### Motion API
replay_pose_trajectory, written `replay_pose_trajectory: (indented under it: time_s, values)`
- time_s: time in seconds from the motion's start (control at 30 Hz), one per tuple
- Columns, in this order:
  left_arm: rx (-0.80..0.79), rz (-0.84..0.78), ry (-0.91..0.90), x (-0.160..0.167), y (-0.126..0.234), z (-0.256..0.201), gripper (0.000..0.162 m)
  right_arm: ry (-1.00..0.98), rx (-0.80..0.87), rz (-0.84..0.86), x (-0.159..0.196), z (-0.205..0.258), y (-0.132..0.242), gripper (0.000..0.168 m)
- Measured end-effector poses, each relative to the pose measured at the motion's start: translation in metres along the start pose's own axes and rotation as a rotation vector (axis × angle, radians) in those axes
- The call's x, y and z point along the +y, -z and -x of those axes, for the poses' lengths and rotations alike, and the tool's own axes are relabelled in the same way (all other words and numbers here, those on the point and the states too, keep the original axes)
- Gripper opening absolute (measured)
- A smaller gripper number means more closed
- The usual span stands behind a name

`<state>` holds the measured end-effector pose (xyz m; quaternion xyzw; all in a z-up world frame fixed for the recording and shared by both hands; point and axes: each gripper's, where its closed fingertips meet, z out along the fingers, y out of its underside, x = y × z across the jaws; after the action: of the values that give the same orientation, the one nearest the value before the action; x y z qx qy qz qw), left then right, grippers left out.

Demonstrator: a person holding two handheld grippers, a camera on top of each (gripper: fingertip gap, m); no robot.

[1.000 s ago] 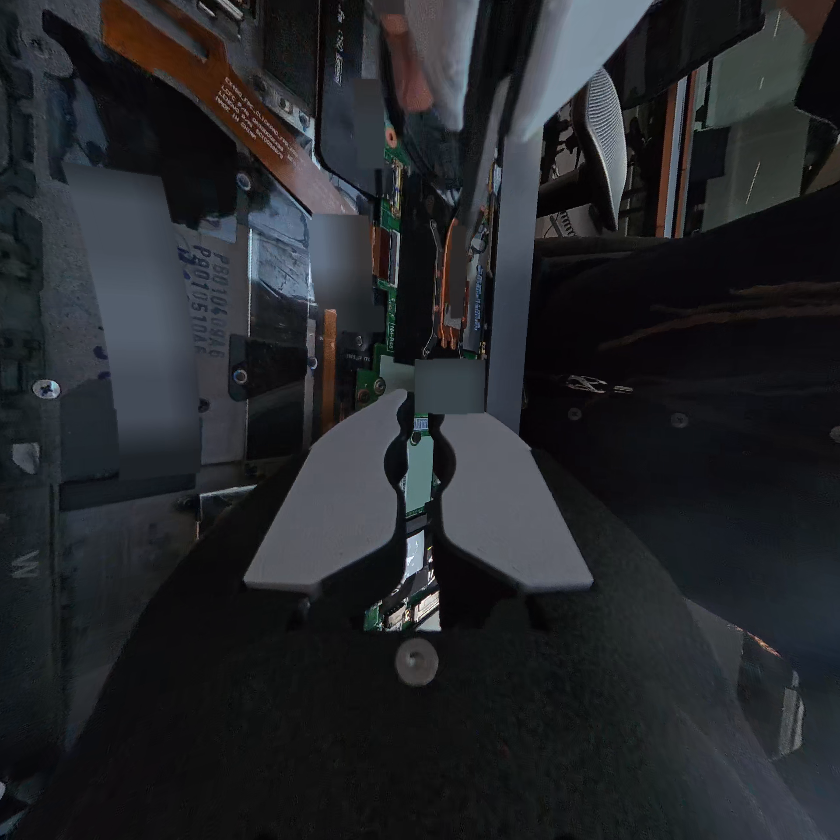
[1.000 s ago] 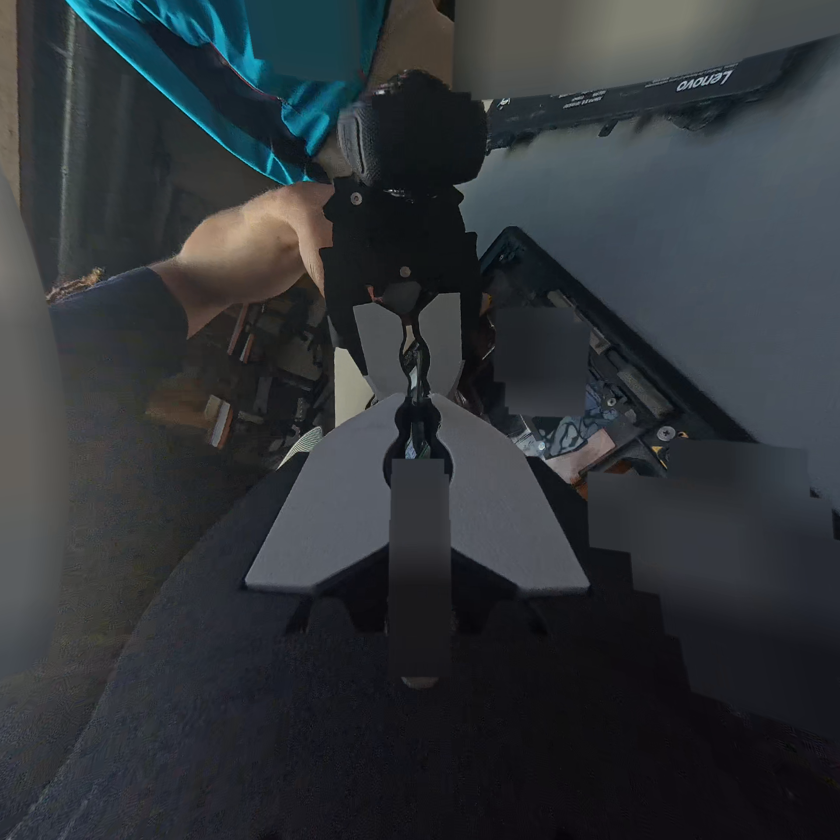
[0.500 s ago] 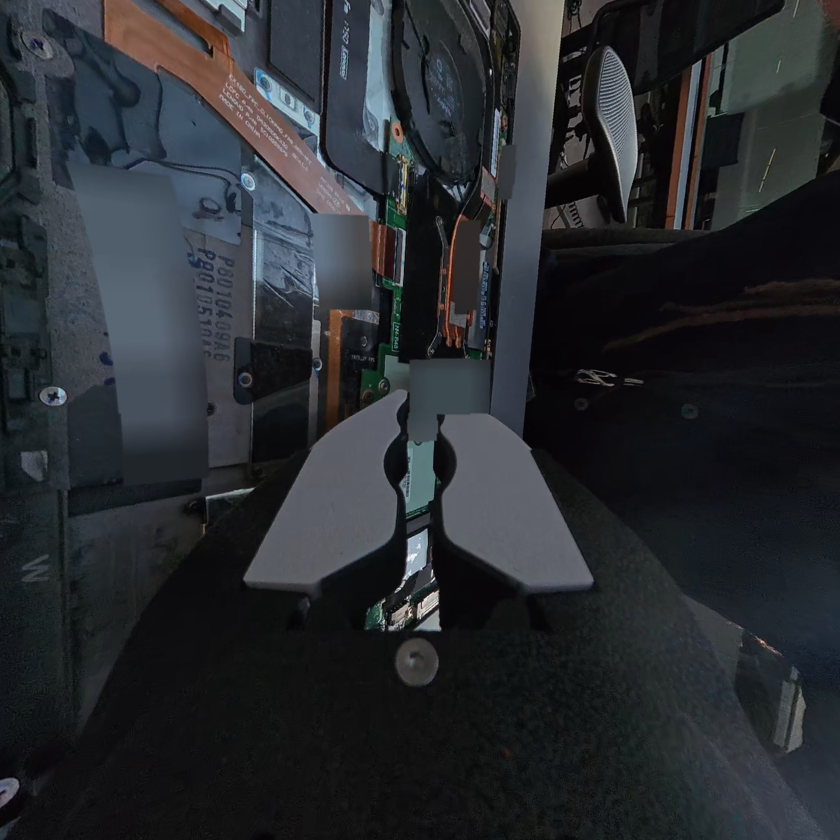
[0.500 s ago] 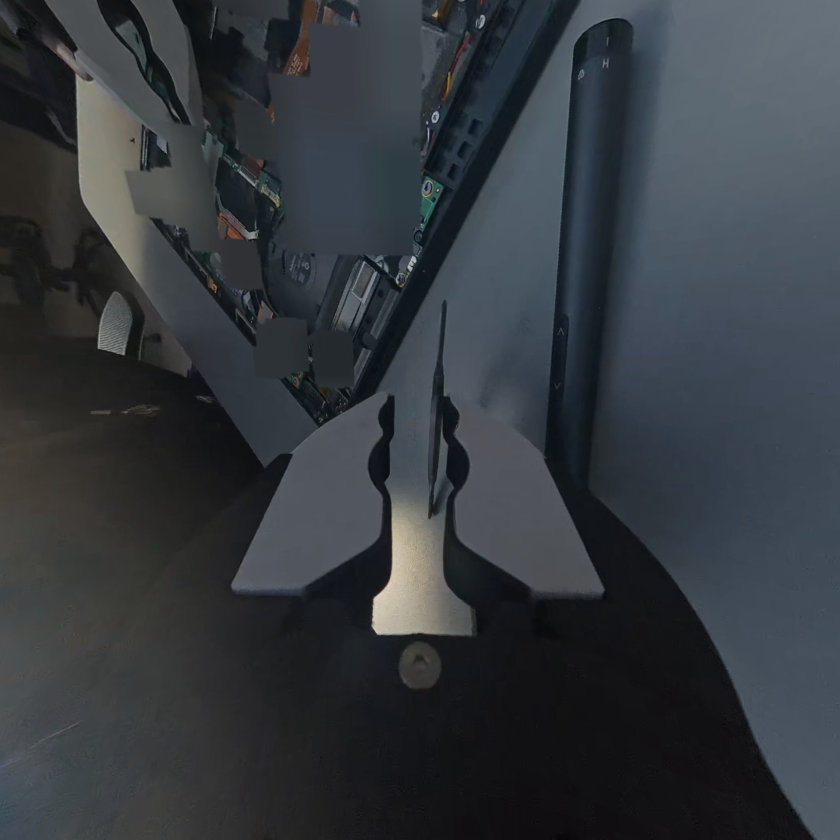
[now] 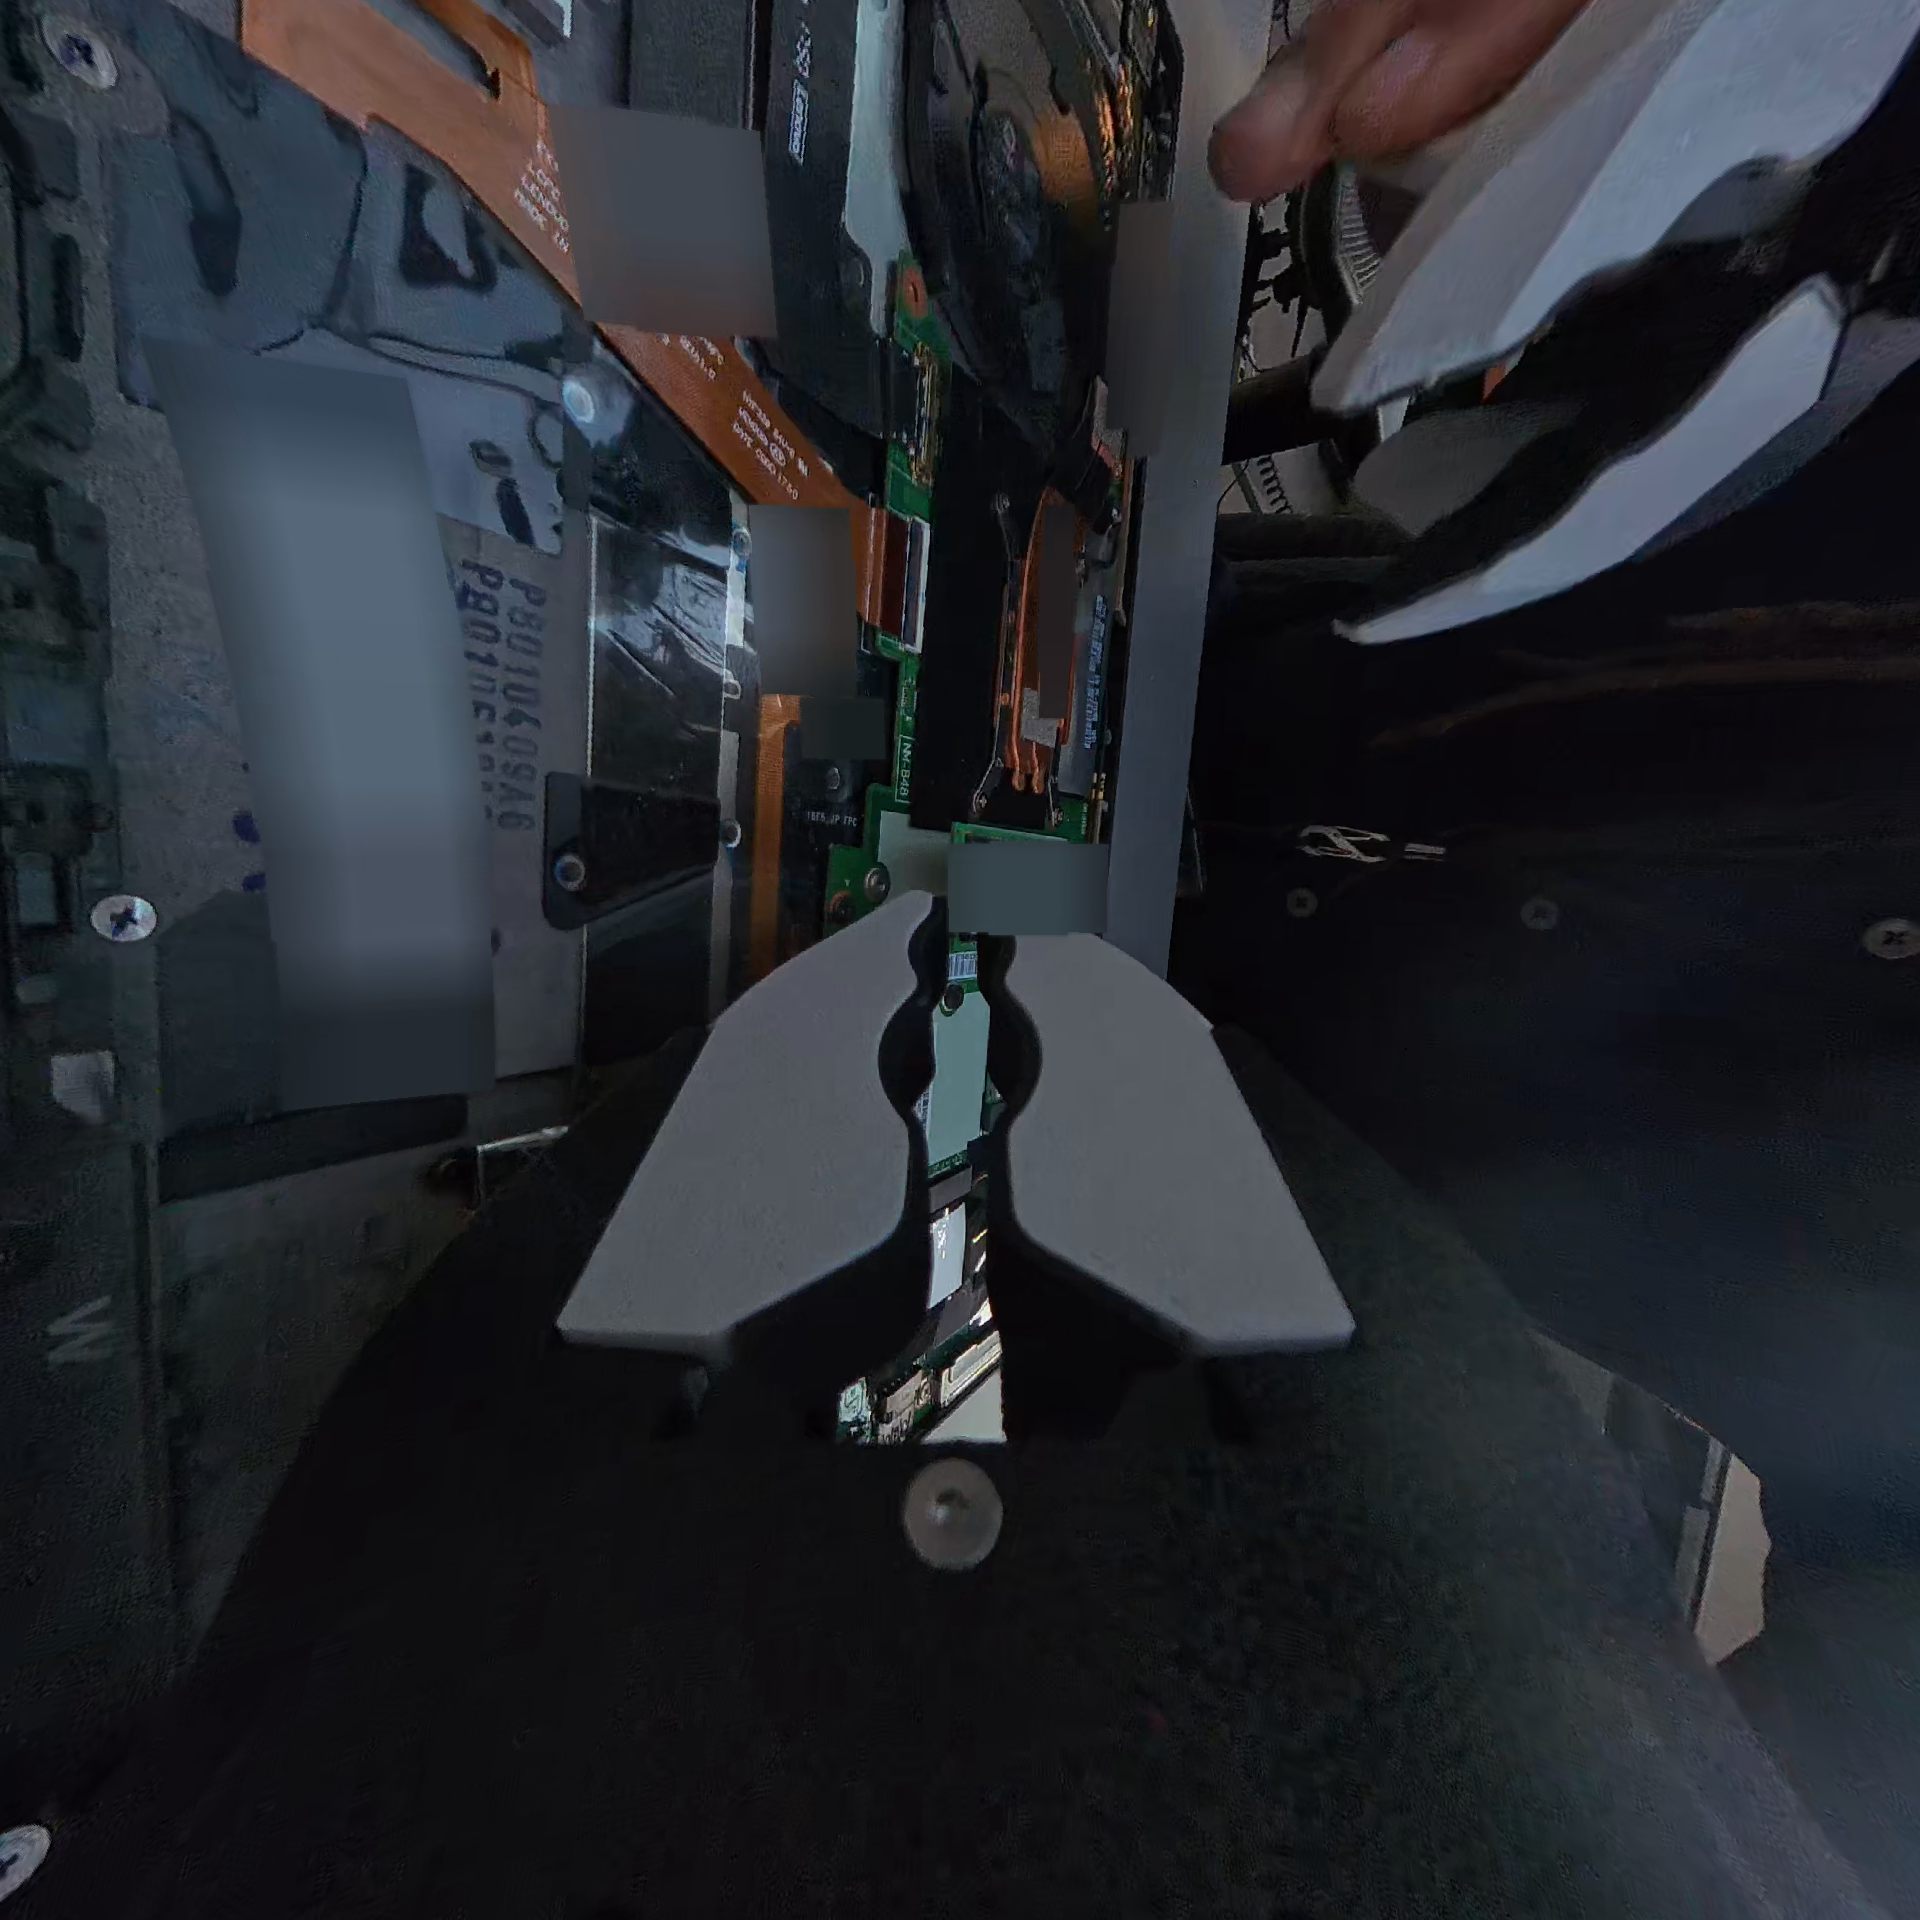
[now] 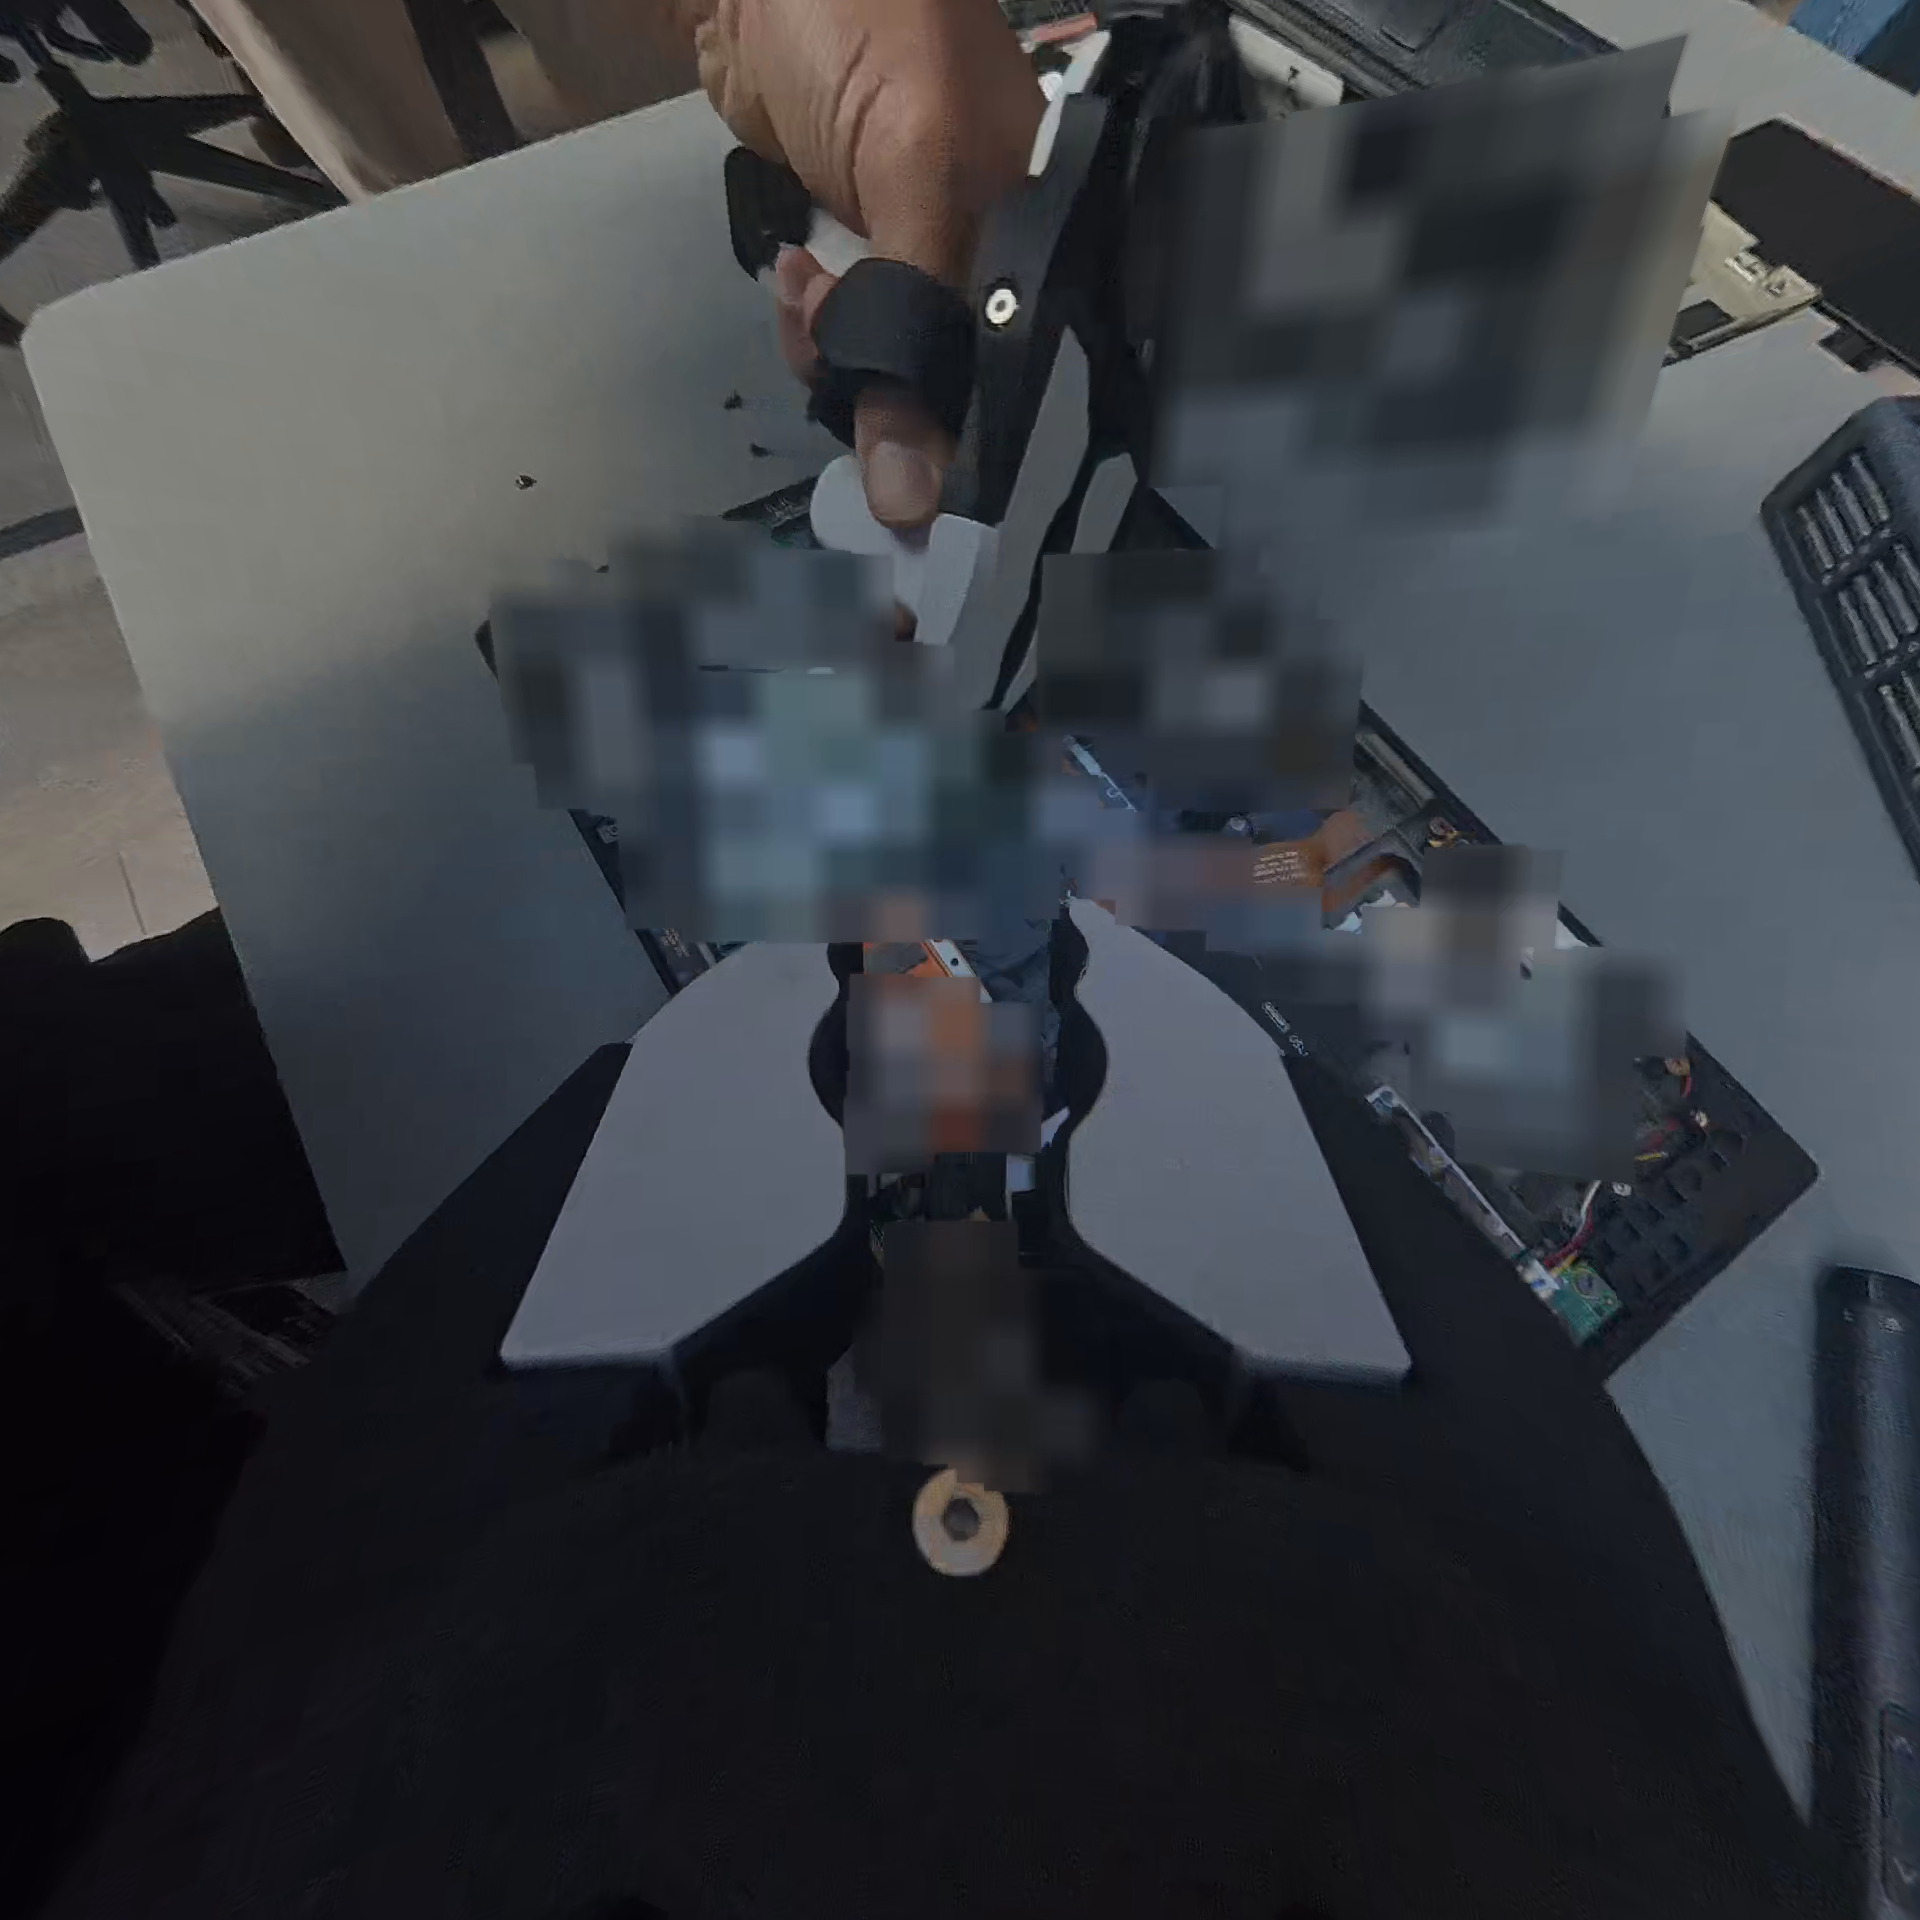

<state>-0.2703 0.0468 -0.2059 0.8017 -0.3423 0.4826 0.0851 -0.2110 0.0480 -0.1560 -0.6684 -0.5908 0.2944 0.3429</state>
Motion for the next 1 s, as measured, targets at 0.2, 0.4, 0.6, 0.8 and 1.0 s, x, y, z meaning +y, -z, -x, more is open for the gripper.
replay_pose_trajectory:
  time_s: [0.2, 0.4, 0.6, 0.8, 1.0]
  values:
    - [-0.009, 0.006, 0.000, 0.000, 0.000, 0.001, 0.005, 0.311, 0.010, 0.053, 0.016, 0.051, -0.032, 0.000]
    - [-0.014, -0.003, -0.008, 0.000, 0.000, 0.001, 0.005, 0.316, -0.115, 0.186, 0.041, 0.064, -0.038, 0.000]
    - [-0.026, -0.001, -0.016, 0.000, -0.001, 0.001, 0.005, 0.308, -0.155, 0.260, 0.045, 0.066, -0.039, 0.000]
    - [-0.046, -0.005, -0.037, -0.001, -0.001, 0.001, 0.005, 0.373, -0.131, 0.276, 0.045, 0.066, -0.040, 0.000]
    - [-0.054, -0.009, -0.019, 0.003, 0.002, 0.001, 0.005, 0.351, -0.115, 0.258, 0.045, 0.065, -0.040, 0.000]
